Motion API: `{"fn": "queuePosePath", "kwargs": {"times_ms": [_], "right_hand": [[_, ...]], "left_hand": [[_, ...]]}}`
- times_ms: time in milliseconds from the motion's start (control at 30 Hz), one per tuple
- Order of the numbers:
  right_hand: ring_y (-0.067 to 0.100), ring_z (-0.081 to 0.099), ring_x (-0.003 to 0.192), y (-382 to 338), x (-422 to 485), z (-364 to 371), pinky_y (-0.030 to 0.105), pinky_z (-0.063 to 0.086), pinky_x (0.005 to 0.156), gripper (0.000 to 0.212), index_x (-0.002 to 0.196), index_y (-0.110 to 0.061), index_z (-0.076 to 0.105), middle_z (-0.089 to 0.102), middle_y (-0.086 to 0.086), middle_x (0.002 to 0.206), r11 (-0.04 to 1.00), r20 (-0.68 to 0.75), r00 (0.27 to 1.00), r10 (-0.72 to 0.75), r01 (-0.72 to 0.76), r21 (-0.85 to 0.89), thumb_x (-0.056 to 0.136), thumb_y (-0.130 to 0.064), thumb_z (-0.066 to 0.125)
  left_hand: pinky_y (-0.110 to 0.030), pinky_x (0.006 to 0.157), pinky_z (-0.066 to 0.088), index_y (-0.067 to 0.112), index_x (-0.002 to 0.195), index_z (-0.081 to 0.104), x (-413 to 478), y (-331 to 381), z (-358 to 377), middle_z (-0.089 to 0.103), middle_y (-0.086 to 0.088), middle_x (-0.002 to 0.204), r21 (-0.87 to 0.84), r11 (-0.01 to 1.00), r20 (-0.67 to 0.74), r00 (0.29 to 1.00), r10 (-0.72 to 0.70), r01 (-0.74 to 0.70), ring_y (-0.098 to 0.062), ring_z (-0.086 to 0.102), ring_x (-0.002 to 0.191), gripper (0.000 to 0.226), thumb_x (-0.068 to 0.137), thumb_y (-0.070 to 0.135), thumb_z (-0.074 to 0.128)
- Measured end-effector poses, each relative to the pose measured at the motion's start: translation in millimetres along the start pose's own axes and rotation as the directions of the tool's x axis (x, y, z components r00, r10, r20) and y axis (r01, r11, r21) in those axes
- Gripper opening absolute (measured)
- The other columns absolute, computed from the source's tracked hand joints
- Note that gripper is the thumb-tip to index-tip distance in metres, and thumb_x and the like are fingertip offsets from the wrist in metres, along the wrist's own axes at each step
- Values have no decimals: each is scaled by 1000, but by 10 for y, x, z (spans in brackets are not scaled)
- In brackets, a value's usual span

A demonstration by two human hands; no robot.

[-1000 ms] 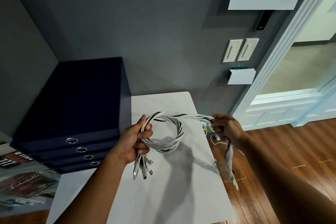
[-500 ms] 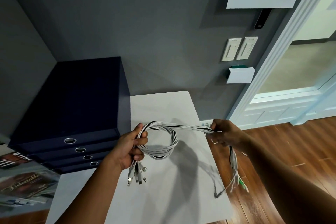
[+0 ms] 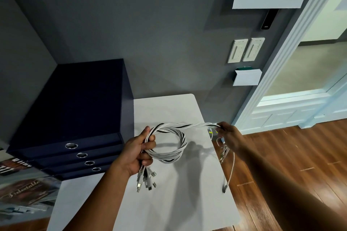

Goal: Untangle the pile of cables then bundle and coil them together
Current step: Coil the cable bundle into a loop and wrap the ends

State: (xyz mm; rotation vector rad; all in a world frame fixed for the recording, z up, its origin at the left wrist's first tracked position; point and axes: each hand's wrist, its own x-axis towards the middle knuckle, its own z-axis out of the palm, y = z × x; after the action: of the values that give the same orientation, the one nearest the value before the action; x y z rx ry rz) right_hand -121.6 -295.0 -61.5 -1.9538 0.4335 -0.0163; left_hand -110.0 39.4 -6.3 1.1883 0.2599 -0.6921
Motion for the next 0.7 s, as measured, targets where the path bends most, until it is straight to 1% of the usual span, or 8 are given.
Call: {"fn": "queuePosePath", "kwargs": {"times_ms": [100, 200, 300, 367, 400, 500, 633, 700], "right_hand": [[21, 40, 64, -16, -29, 94, 37, 32, 62, 13, 75, -14, 62, 48, -2, 60, 975, -72, 996, 44, -27, 219, 88, -16, 58], [17, 35, 56, -69, -28, 60, 31, 24, 56, 26, 64, -15, 58, 44, -5, 51, 964, -74, 995, 67, -45, 264, 87, -4, 55], [15, 33, 48, -145, -66, -5, 27, 25, 48, 19, 60, -18, 53, 40, -6, 48, 972, -47, 997, 56, -44, 230, 79, -16, 51], [17, 33, 45, -161, -96, -51, 24, 27, 43, 16, 67, -14, 51, 39, 1, 51, 967, 27, 994, 108, -112, 229, 81, -20, 48], [18, 30, 44, -152, -105, -74, 24, 24, 42, 18, 69, -10, 48, 37, 5, 53, 957, 109, 983, 149, -171, 233, 80, -24, 47], [15, 20, 47, -127, -110, -126, 22, 17, 46, 26, 66, -12, 43, 32, 6, 55, 914, 340, 894, 292, -366, 177, 84, -29, 40], [13, 23, 46, -96, -148, -155, 17, 19, 44, 19, 75, -15, 45, 44, 11, 62, 874, 465, 810, 356, -465, 141, 93, -17, 40], [13, 26, 44, -106, -196, -109, 16, 21, 42, 16, 83, -16, 48, 50, 13, 63, 886, 457, 822, 341, -443, 136, 96, -8, 41]], "left_hand": [[-14, 37, 20, 21, 75, 51, 5, 31, 26, 21, 10, 53, -26, 1000, 3, 1000, 5, -5, -3, 9, 34, 38, 95, 54, 53], [-14, 37, 20, 22, 76, 51, 6, 65, 10, 20, 10, 54, -14, 1000, 7, 1000, 14, -14, -4, 9, 35, 38, 95, 54, 53], [-14, 37, 20, 22, 75, 52, 10, 79, -15, 21, 10, 54, -11, 1000, 7, 1000, 18, -18, -4, 8, 35, 38, 93, 55, 54], [-14, 37, 20, 22, 75, 52, 11, 87, -29, 21, 10, 54, -8, 1000, 7, 1000, 20, -20, -4, 8, 35, 38, 92, 56, 55], [-14, 37, 19, 22, 75, 52, 5, 97, -38, 21, 10, 54, -6, 1000, 8, 1000, 20, -20, -4, 8, 35, 38, 92, 56, 55], [-14, 37, 19, 22, 74, 50, -22, 129, -69, 19, 9, 54, 2, 1000, 32, 999, 20, -20, -3, 8, 35, 39, 92, 56, 53], [-13, 35, 21, 23, 72, 51, -46, 188, -46, 19, 9, 53, -18, 1000, 75, 997, 21, -19, -2, 9, 33, 38, 90, 57, 53], [-12, 35, 22, 23, 73, 51, -40, 216, -9, 19, 9, 53, -47, 999, 84, 996, 32, -28, -2, 9, 33, 38, 89, 57, 54]]}}
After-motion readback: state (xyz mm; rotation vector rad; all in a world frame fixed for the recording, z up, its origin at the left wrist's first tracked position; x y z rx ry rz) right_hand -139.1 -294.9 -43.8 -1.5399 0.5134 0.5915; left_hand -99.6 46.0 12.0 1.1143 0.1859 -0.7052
